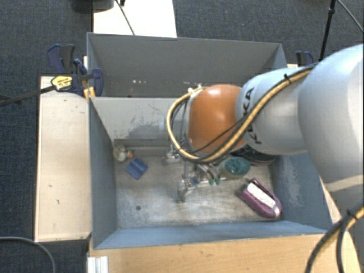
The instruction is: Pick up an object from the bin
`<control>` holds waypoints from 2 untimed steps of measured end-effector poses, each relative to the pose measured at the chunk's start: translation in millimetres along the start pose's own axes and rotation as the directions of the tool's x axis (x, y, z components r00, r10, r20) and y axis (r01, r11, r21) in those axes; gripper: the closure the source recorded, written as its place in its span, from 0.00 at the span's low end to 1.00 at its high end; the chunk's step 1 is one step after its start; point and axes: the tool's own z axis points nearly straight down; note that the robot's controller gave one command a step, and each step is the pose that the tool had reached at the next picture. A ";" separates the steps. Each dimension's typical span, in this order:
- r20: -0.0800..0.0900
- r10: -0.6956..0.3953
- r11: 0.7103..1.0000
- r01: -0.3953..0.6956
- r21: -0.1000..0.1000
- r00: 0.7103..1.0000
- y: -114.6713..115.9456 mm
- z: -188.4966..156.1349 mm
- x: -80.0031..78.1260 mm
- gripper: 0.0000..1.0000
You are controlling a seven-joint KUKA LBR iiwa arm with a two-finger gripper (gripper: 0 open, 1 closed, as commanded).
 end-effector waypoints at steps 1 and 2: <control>0.001 -0.041 0.999 0.041 0.002 0.999 -68.4 -3.2 -23.1 0.00; 0.009 -0.039 0.999 0.039 0.001 0.999 -64.5 -5.5 -25.4 1.00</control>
Offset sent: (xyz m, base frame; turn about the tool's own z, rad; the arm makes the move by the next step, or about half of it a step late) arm 0.0337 -0.0588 0.0000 -0.0462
